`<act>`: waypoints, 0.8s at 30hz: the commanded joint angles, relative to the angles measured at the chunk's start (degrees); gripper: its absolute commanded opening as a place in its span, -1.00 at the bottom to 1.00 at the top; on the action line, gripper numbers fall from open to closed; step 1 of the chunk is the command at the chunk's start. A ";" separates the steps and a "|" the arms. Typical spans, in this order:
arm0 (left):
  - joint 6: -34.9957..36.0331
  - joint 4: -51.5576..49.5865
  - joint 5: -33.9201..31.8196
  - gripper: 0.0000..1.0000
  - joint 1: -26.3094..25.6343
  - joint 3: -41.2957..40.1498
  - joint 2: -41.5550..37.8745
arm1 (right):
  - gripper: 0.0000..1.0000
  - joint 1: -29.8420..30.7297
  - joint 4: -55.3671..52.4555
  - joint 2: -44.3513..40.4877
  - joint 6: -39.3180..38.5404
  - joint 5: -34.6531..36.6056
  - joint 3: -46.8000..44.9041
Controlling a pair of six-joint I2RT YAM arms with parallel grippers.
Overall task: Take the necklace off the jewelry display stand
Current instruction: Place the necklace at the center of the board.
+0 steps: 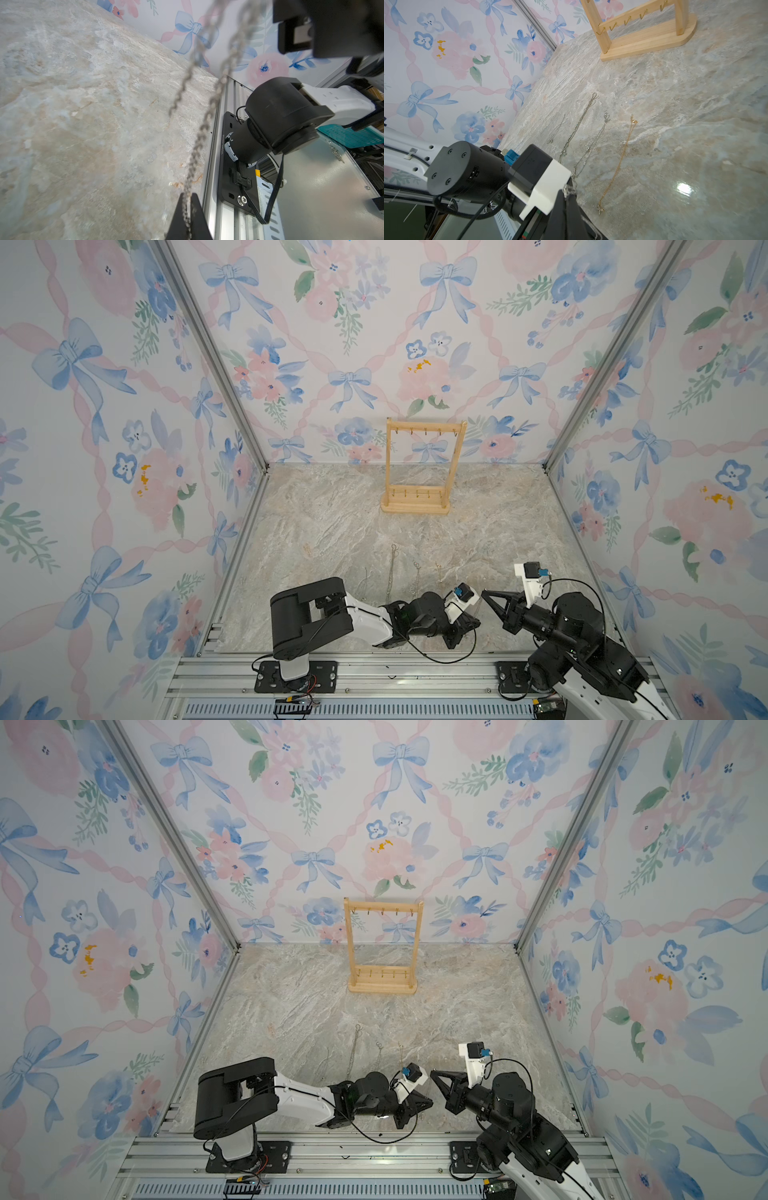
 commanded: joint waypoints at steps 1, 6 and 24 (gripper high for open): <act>-1.91 0.42 -0.87 -1.00 -0.34 -0.41 1.62 | -1.00 0.52 2.62 1.16 2.41 1.36 -1.41; -2.61 0.33 -2.55 -1.00 -0.30 0.08 2.51 | -1.00 0.51 2.98 2.99 2.60 3.77 -2.15; -4.56 0.09 0.68 -1.00 5.47 4.28 8.56 | -1.00 0.42 11.00 11.73 0.43 8.88 -4.23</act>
